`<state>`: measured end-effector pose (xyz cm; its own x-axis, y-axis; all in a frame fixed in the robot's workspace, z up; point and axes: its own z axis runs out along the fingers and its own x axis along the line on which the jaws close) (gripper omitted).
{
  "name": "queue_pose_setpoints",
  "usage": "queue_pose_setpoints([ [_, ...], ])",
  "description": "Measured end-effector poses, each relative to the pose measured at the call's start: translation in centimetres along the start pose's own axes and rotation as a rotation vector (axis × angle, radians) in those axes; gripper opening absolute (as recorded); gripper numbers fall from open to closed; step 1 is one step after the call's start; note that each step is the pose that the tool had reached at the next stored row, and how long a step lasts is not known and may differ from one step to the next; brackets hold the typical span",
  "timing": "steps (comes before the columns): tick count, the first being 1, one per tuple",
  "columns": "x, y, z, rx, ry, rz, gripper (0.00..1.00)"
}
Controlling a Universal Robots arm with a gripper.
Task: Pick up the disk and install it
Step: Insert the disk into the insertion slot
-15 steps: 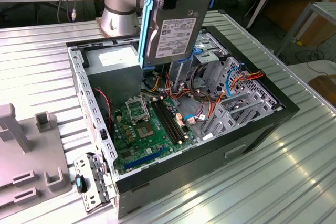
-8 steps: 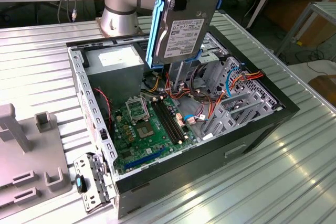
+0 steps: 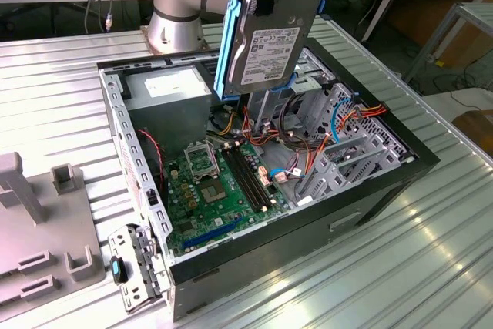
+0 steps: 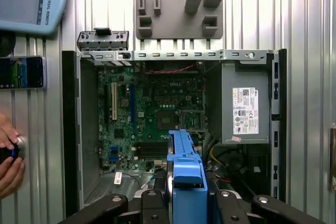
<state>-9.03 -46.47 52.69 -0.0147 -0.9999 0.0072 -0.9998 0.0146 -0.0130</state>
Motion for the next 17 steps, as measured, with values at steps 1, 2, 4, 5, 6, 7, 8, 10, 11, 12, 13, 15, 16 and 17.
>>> queue_pose_setpoints([
  [1, 0.0, 0.0, 0.0, 0.0, 0.0, 0.0, 0.37],
  [2, 0.0, 0.0, 0.0, 0.0, 0.0, 0.0, 0.37],
  [4, 0.1, -0.01, 0.0, 0.0, 0.0, 0.0, 0.37],
  [5, 0.39, -0.02, 0.04, -0.0001, 0.0, 0.0, 0.37],
  [6, 0.72, -0.03, 0.06, 0.0, 0.0, 0.0, 0.37],
  [7, 0.94, -0.03, 0.08, 0.0, -0.0001, 0.0, 0.37],
  [8, 1.18, -0.06, 0.09, 0.0, 0.0, 0.0, 0.37],
  [10, 1.93, -0.14, 0.14, 0.0, 0.0, 0.0, 0.37],
  [11, 2.15, -0.16, 0.16, 0.0, 0.0, 0.0, 0.37],
  [12, 2.35, -0.19, 0.17, 0.0, 0.0, 0.0, 0.37],
  [13, 2.46, -0.22, 0.2, 0.0, -0.0001, 0.0, 0.37],
  [15, 2.56, -0.49, 0.25, 0.0, 0.0, 0.0, 0.37],
  [16, 2.57, -0.61, 0.26, 0.0, 0.0001, 0.0, 0.37],
  [17, 2.56, -0.81, 0.27, 0.0, 0.0001, 0.0, 0.37],
])
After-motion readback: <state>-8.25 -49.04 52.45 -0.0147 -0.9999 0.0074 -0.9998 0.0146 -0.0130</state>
